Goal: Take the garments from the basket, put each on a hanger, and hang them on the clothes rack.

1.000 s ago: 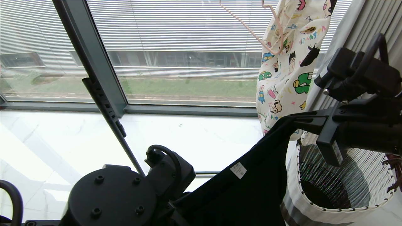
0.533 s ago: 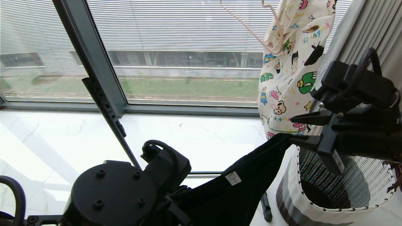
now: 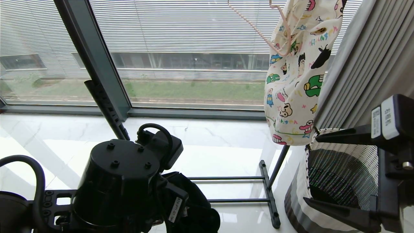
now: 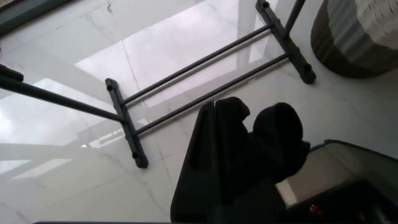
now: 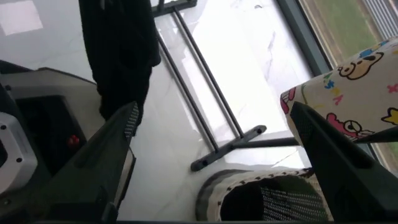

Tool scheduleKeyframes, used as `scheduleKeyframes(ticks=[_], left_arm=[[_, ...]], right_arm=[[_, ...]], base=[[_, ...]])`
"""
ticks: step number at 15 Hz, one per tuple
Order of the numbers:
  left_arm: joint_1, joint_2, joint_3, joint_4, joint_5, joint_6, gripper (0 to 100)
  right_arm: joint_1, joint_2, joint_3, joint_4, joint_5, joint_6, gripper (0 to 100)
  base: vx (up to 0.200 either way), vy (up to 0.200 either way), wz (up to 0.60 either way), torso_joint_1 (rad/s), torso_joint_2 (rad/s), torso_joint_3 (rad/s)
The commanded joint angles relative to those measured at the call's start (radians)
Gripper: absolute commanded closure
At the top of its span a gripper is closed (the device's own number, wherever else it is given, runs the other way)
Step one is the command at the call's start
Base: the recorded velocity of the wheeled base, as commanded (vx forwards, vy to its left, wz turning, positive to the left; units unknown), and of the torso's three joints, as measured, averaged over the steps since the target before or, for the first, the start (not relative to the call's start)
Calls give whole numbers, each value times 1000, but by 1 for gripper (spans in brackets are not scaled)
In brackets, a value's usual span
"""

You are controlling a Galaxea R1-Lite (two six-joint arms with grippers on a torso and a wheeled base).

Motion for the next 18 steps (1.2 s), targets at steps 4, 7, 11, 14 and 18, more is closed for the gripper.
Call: scheduleKeyframes(ticks=[4,7,11,14,18], left_arm=[[10,-111,73,1,129,51,100],[48,-229,132,1,131,122,100],[105,-248,132,1,131,123,100],[106,-248,131,1,131,130,100],[105,-251,134,0,129,130,100]], right_arm=[[-374,-145,-3,90,-16,54,0],[-572,-240,3,189,-14,97,0],[-575,-346,65,316,-16,101,0],[-575,-361,74,316,-16,101,0],[-619,-359,80,305,-36,120,0]], base=[[0,0,0,0,0,0],[0,67,0,1,1,1],[0,200,0,2,1,2],[0,200,0,2,2,2],[0,100,0,2,1,0]])
